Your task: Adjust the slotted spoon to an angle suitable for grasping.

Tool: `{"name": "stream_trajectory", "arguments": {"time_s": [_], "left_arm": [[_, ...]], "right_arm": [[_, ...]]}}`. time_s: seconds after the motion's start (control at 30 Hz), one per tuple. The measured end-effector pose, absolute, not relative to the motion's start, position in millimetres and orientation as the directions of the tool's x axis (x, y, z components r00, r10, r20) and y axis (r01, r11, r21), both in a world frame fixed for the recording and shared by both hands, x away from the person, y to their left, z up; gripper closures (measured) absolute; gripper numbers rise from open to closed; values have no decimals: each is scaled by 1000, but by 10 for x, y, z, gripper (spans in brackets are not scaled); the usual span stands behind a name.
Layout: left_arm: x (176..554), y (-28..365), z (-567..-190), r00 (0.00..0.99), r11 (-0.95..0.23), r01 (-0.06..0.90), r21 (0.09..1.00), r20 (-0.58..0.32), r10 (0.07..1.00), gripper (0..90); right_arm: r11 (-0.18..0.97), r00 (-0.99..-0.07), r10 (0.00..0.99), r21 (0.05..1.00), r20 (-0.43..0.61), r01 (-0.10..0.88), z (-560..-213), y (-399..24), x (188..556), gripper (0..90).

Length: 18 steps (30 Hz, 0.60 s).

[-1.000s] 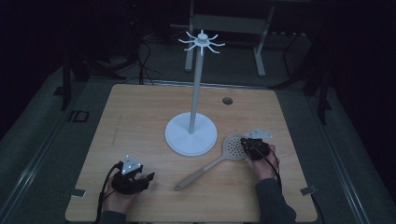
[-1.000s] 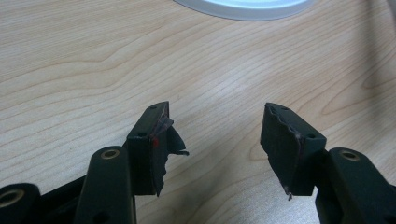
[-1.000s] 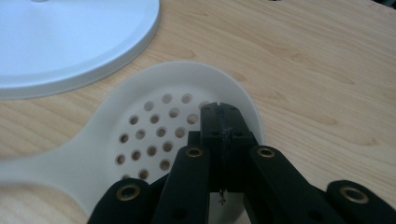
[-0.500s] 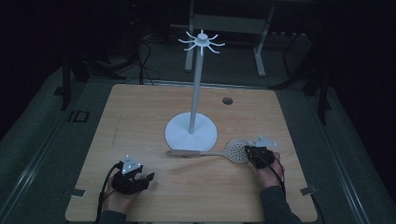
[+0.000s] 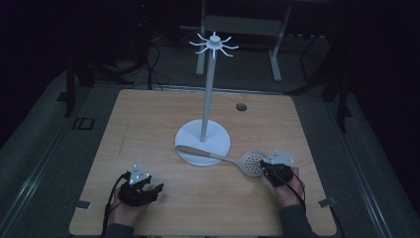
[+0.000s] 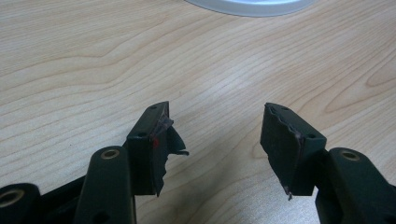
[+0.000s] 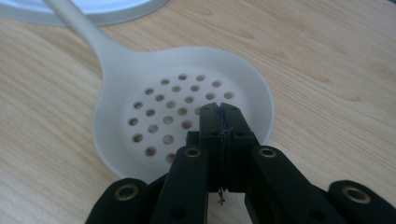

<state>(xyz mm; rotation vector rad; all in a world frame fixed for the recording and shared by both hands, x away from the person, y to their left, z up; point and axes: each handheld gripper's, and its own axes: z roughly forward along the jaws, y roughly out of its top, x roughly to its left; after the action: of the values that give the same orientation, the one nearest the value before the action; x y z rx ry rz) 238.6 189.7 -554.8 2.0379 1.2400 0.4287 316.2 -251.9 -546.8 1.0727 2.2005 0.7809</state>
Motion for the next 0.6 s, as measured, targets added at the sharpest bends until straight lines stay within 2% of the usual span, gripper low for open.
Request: {"name": "stream_trajectory", "arguments": {"time_s": [0.37, 0.6], "left_arm": [[2385, 1897, -5548, 484, -291, 639, 712, -78, 872, 431], [2387, 1896, -5548, 482, -289, 640, 712, -80, 872, 432]], "right_arm": [[525, -533, 811, 700, -241, 484, -5368, -2452, 3115, 864], [508, -569, 797, 732, -200, 454, -5265, -2442, 3170, 837]]}}
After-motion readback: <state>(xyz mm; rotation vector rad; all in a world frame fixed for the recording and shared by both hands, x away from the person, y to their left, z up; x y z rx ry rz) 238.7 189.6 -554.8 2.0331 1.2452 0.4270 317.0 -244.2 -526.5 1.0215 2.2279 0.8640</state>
